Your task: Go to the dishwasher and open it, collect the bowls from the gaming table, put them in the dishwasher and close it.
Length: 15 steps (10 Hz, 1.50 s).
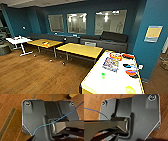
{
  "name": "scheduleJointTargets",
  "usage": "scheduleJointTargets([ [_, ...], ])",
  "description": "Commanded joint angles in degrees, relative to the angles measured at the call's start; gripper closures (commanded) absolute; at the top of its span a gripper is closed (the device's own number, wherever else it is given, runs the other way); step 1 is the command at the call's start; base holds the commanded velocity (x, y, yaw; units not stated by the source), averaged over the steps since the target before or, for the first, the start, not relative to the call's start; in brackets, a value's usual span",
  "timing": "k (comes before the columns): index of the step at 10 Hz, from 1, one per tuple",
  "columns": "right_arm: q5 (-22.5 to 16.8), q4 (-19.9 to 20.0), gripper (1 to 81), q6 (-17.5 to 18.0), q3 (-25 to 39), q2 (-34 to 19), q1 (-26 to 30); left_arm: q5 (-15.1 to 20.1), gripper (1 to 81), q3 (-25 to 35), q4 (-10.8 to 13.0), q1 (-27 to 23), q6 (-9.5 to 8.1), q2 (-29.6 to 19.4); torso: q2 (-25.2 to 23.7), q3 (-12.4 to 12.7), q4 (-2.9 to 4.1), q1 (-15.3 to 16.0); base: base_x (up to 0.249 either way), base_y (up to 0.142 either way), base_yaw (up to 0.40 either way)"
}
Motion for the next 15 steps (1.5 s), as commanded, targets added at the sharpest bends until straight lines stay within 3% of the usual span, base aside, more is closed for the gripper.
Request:
scheduleJointTargets([
  [1, -2.90, -0.07, 1.0, -0.07, 0.12, -0.12, 3.06, 2.55, 1.0, -0.08, 0.17, -2.66, 0.10, -0.29, 0.00, 0.00, 0.00, -0.02, 0.115, 0.079, 0.000],
  [8, -2.90, -0.07, 1.0, -0.07, 0.03, -0.03, 3.06, 2.64, 1.0, -0.08, 0.25, -2.66, 0.10, -0.20, 0.02, 0.00, 0.00, 0.04, 0.116, 0.011, 0.000],
  [15, -2.90, -0.07, 1.0, -0.07, -0.06, 0.06, 2.97, 2.55, 1.0, -0.08, 0.43, -2.66, 0.18, -0.20, 0.06, -0.02, 0.00, 0.00, 0.000, 0.000, 0.000],
])
